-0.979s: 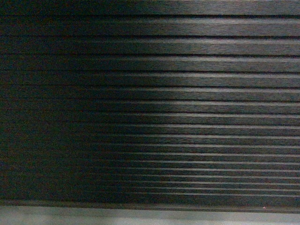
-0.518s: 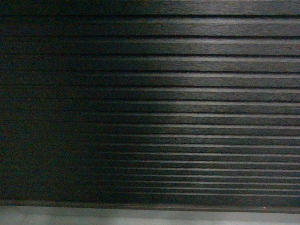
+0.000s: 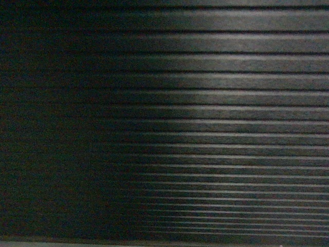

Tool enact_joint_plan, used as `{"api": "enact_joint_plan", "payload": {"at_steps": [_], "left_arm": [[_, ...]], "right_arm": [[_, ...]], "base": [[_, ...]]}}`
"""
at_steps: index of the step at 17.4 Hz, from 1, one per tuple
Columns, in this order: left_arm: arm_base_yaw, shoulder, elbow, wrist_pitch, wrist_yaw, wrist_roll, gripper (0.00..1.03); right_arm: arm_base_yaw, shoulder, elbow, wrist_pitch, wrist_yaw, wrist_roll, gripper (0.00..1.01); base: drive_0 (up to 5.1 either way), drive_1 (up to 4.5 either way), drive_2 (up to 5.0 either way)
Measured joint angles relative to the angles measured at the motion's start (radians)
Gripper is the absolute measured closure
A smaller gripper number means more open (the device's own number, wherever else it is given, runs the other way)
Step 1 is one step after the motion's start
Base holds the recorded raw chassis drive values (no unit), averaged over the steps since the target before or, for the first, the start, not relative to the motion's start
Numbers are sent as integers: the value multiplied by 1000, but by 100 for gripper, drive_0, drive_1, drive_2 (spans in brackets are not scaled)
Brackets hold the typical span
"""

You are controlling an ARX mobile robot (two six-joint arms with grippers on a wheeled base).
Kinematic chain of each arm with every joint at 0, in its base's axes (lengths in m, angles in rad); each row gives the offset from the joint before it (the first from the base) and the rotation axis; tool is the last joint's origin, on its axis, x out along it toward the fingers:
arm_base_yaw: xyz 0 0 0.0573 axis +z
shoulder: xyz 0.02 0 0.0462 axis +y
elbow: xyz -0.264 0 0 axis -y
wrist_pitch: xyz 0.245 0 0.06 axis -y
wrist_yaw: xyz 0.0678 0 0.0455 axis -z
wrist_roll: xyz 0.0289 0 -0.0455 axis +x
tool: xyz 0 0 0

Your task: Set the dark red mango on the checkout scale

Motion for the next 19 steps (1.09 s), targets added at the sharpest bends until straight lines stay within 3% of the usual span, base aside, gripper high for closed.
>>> {"api": "enact_joint_plan", "payload": {"at_steps": [19], "left_arm": [[0,0,0,0,1,0,5]], "right_arm": [[0,0,0,1,2,1,3]], "base": [[0,0,0]]}}
